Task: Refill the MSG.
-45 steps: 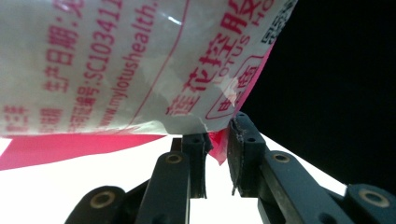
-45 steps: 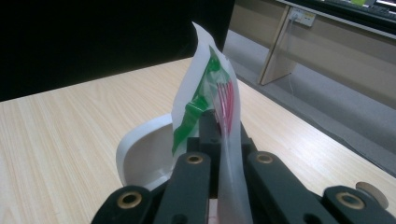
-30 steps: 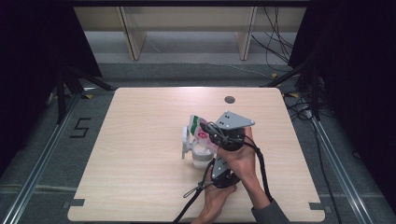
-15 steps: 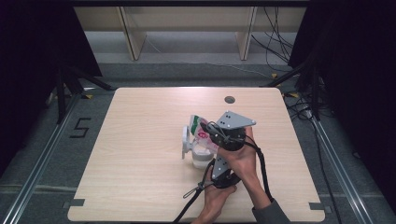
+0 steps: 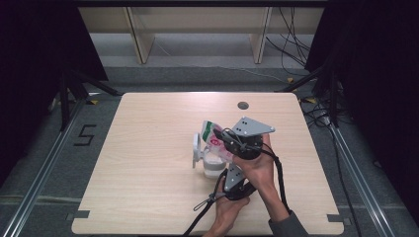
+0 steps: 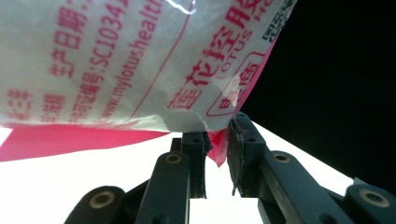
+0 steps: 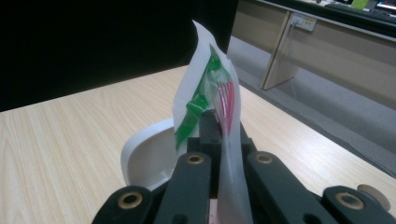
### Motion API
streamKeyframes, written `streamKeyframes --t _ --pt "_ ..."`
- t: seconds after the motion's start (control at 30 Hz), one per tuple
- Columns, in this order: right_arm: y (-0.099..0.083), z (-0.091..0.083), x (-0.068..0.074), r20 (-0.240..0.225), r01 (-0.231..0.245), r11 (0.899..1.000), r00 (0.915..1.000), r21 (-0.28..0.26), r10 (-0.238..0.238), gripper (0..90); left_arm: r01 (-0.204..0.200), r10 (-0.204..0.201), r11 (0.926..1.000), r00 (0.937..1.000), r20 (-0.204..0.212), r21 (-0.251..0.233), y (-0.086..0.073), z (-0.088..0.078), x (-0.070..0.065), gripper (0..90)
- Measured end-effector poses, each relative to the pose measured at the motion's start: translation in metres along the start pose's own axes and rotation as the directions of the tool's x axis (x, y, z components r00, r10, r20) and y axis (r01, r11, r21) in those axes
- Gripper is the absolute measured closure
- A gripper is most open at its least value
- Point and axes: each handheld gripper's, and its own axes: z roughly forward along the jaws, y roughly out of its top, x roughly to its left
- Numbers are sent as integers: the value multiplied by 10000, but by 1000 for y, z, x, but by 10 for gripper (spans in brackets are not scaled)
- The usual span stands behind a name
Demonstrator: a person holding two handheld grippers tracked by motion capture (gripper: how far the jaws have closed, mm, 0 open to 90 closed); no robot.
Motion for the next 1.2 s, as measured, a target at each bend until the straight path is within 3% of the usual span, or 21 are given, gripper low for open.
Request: streamKeyframes --t 0.2,0.23,0.47,0.5,0.57,0.6,0.63,0.67,0.77,0.8,1.03,1.17,1.2 --pt "0 -6 -5 -11 -338 9991 9994 -270 338 900 -62 62 10000 10000 -25 55 -1 -1 0 770" --pt "0 -7 -5 -38 -455 9985 9990 -290 454 900 273 -273 9993 9996 22 -261 -2 0 -2 769" --pt "-4 -12 -8 -255 -835 9956 9963 -418 825 900 206 -207 9996 9998 40 192 -5 -5 2 759" --pt "-5 -12 -11 -376 -666 9967 9972 -462 649 900 158 -158 9996 9999 17 232 -5 -6 3 758" --pt "-6 -15 -11 -235 -961 9939 9952 -533 949 900 147 -150 9990 9999 55 411 -7 -7 4 751" --pt "-7 -16 -13 -157 -627 9962 9980 -599 619 900 178 -181 9989 9998 63 436 -7 -7 4 743" --pt "-8 -18 -14 -369 -724 9965 9968 -416 709 900 189 -193 9986 9998 85 492 -8 -7 4 736" --pt "-8 -19 -13 -308 -968 9943 9950 -437 955 900 145 -151 9984 9998 111 549 -9 -8 4 731" --pt "-12 -23 -19 -379 -1128 9916 9932 -639 1105 900 96 -115 9969 9996 239 776 -8 -9 4 711" --pt "-12 -25 -19 -435 -1295 9905 9909 -460 1275 900 99 -134 9965 9990 417 835 -8 -8 4 703" --pt "-18 -39 -29 -107 -1183 9903 9930 -724 1178 900 -95 27 9914 9987 518 1306 -8 -11 6 642" --pt "-27 -52 -34 -254 -1714 9821 9851 -782 1699 900 -57 -9 9890 9990 448 1481 -11 -14 9 609" --pt "-29 -54 -37 -213 -1599 9833 9871 -863 1587 900 -5 -64 9879 9990 441 1548 -11 -16 10 605"
